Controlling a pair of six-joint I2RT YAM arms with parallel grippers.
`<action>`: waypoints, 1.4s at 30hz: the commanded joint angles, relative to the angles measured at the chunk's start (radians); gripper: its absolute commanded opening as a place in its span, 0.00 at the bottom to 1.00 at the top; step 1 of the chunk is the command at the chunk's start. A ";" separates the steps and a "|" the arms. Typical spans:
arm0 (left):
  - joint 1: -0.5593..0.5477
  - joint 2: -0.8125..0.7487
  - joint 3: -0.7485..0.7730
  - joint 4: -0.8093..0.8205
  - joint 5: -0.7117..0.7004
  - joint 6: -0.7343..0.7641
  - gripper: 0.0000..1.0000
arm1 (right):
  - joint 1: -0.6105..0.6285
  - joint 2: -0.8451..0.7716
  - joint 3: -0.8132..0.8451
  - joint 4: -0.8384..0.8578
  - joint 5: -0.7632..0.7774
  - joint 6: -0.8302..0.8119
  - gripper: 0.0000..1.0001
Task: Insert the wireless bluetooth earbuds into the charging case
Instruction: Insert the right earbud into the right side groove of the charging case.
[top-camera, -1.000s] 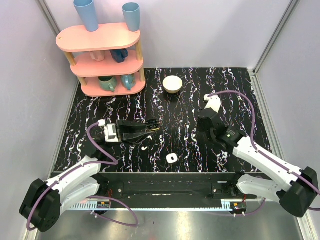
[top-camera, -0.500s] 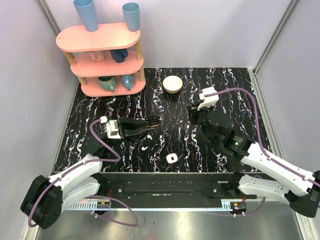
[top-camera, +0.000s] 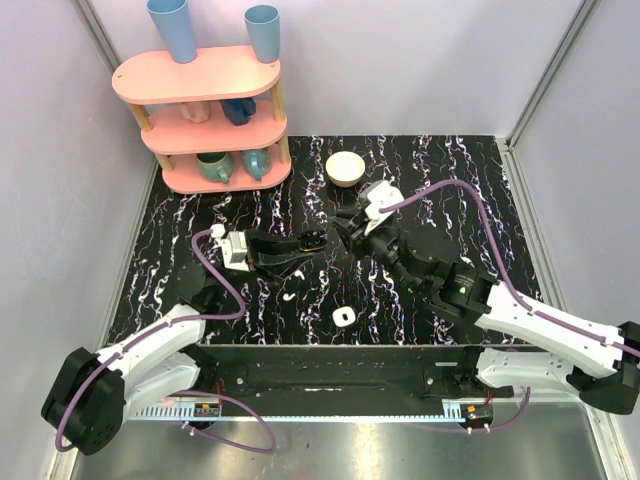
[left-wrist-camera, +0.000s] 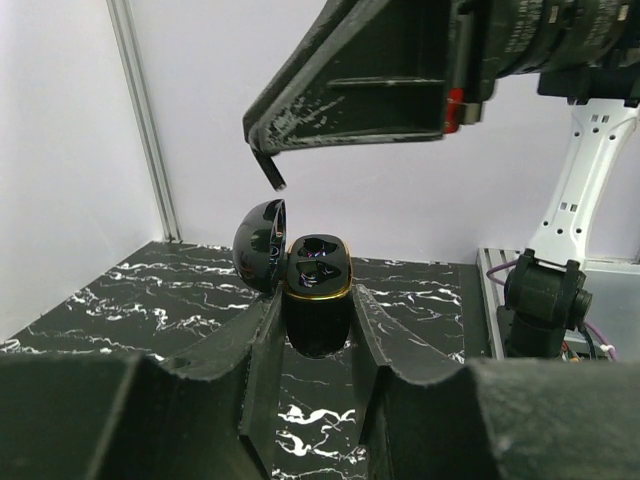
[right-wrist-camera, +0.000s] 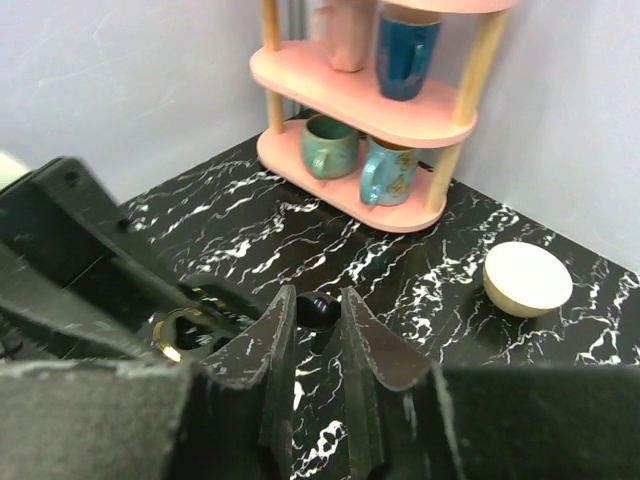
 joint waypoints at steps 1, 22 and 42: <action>-0.007 -0.011 0.052 -0.033 -0.037 0.046 0.00 | 0.058 0.033 0.054 0.057 -0.031 -0.086 0.12; -0.010 -0.035 0.070 -0.087 -0.083 0.049 0.00 | 0.101 0.051 -0.013 0.140 -0.012 -0.106 0.11; -0.014 -0.073 0.053 -0.076 -0.087 0.045 0.00 | 0.102 0.087 -0.035 0.152 -0.034 -0.140 0.09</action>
